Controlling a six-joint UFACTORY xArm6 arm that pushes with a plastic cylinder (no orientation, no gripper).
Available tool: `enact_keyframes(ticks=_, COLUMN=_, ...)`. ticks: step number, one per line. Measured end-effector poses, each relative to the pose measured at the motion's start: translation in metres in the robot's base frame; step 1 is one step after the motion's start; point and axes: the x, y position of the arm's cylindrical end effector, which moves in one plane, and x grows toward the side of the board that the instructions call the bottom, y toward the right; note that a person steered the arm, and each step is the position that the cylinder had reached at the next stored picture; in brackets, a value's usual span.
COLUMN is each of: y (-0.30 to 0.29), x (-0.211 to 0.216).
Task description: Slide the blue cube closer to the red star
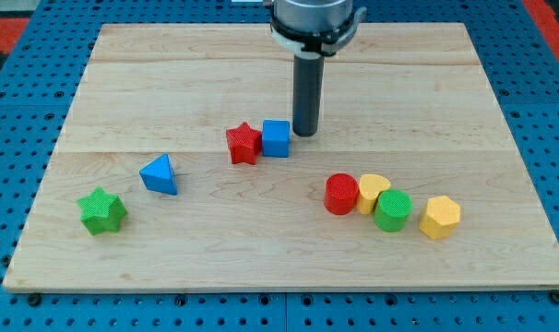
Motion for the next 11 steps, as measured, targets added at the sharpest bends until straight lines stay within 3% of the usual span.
enact_keyframes(ticks=1, y=0.054, x=0.031)
enact_keyframes(ticks=3, y=0.072, x=0.057)
enact_keyframes(ticks=8, y=-0.020, x=0.081)
enact_keyframes(ticks=9, y=-0.032, x=0.034)
enact_keyframes(ticks=10, y=-0.030, x=0.042)
enact_keyframes(ticks=11, y=-0.034, x=-0.004)
